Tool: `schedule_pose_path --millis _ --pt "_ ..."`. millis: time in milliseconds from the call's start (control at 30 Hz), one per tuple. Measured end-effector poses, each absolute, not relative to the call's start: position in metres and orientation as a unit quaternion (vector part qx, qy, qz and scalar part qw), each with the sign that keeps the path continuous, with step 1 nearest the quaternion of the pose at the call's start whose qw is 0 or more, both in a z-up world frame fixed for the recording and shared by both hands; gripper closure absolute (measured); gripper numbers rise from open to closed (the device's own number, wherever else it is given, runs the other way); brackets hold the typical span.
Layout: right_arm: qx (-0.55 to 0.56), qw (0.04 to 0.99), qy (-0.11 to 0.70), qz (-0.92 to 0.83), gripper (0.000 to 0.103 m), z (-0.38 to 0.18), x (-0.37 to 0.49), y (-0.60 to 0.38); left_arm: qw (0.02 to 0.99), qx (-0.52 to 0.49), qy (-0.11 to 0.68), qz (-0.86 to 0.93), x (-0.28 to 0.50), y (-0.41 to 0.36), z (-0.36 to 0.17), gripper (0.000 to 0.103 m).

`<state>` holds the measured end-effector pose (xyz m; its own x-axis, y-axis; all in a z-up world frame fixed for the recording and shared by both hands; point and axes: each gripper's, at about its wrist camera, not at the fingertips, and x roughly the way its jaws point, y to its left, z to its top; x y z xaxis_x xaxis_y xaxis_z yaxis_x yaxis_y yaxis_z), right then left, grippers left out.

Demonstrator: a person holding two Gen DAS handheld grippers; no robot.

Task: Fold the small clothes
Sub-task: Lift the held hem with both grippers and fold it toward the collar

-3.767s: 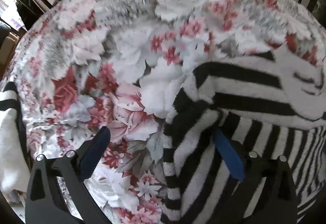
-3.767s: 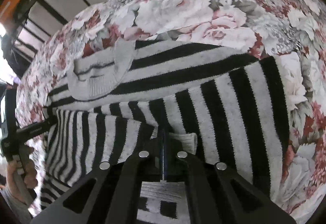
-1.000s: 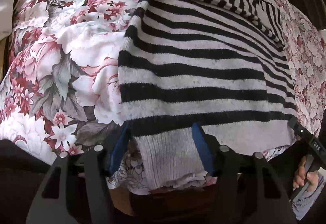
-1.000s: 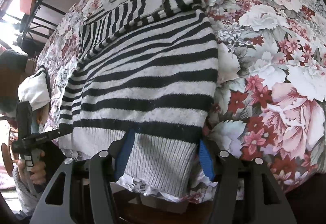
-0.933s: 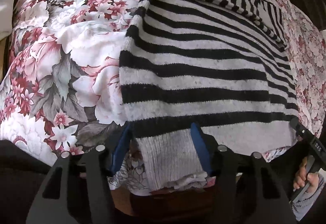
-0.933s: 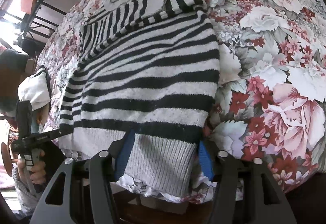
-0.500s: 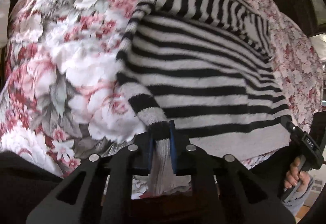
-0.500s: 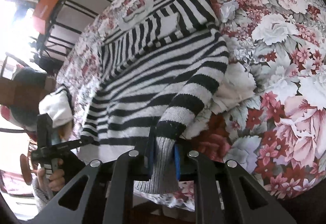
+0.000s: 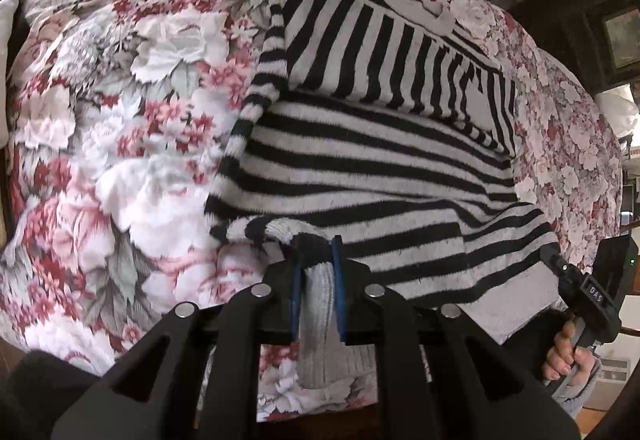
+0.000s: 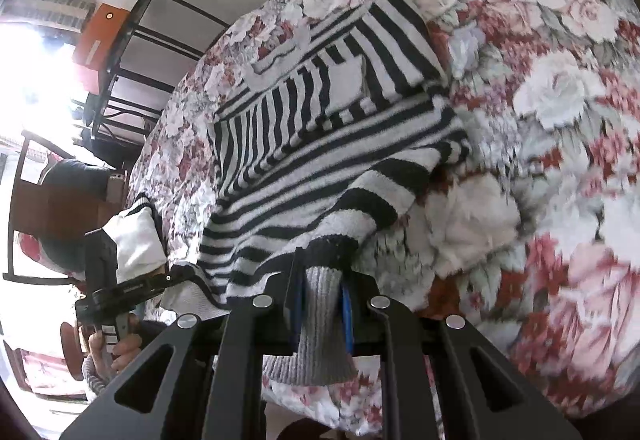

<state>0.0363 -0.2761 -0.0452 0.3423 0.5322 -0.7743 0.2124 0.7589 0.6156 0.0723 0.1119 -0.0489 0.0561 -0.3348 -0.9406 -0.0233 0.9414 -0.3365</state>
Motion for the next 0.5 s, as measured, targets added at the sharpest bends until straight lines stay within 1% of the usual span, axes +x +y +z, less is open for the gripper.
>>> schedule_pose_path --millis 500 --pt "0.363 0.740 0.562 0.073 0.087 -0.068 0.103 -0.288 0.738 -0.131 0.657 -0.081 0.137 0.102 -0.058 0.091"
